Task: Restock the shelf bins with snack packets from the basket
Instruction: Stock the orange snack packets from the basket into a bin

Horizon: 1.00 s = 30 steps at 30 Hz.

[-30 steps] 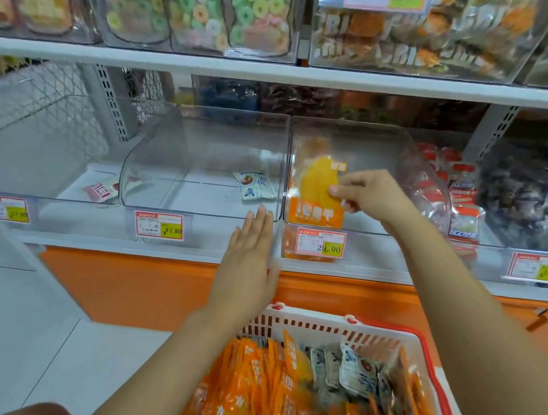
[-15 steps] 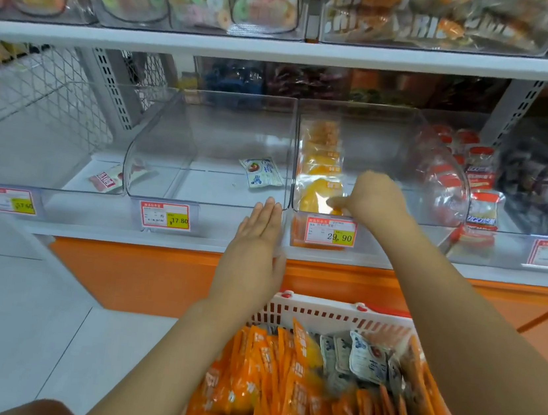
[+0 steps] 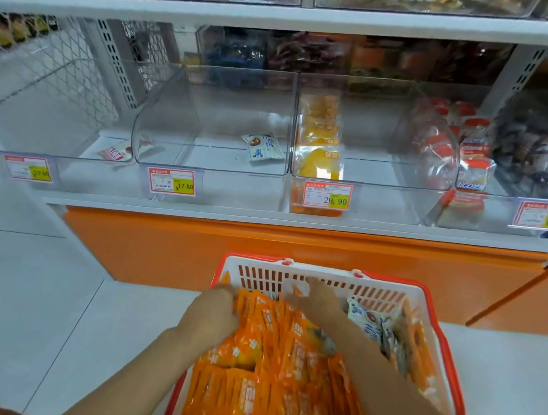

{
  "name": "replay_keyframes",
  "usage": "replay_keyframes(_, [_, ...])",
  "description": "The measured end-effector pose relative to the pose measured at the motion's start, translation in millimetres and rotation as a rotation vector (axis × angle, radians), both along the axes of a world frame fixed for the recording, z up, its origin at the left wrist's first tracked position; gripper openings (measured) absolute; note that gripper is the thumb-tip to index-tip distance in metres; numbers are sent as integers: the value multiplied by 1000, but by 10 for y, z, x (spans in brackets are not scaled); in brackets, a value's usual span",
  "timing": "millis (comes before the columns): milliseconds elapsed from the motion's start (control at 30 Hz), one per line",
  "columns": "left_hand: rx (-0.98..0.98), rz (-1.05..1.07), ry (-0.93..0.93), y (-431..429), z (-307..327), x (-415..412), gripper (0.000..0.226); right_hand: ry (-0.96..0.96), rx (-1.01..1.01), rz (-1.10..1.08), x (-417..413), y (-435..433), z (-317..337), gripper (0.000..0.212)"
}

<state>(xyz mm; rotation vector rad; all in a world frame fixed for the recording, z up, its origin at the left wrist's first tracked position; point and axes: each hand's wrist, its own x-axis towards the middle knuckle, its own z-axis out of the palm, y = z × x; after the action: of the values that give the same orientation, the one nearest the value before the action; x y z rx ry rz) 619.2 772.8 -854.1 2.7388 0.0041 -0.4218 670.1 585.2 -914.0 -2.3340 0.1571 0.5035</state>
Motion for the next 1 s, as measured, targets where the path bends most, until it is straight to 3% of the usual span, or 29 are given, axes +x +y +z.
replay_keyframes(133, [175, -122, 190, 186, -318, -216, 61, 216, 181, -102, -117, 40, -453, 106])
replay_keyframes(200, [219, -159, 210, 262, -441, -262, 72, 220, 182, -121, -159, 40, -678, 115])
replay_keyframes(300, [188, -154, 221, 325, -533, -234, 71, 96, 39, -142, -290, 114, -668, 79])
replay_keyframes(433, [95, -103, 172, 252, -500, -134, 61, -62, -300, -24, -403, 245, -523, 27])
replay_keyframes(500, [-176, 35, 199, 135, -387, -64, 50, -111, -326, 62, -445, 243, -376, 22])
replay_keyframes(600, [-938, 386, 478, -15, -205, 33, 44, -222, -74, 158, -468, 92, -45, 31])
replay_keyframes(667, [-1164, 548, 628, -46, -106, 53, 51, -282, 173, 225, -462, -9, 209, 28])
replay_keyframes(733, [-1272, 572, 684, -85, -5, 45, 52, -300, 346, 316, -474, -37, 457, 25])
replay_keyframes(833, [-1388, 584, 626, -162, 160, 32, 35, -328, 444, 360, -486, -67, 792, 31])
replay_keyframes(933, [-1420, 522, 600, -200, 365, 57, 27, -259, 589, 356, -485, -208, 1102, 28])
replay_keyframes(1000, [-1359, 418, 559, -206, 496, 91, 25, -280, 789, 282, -490, -287, 1249, 12])
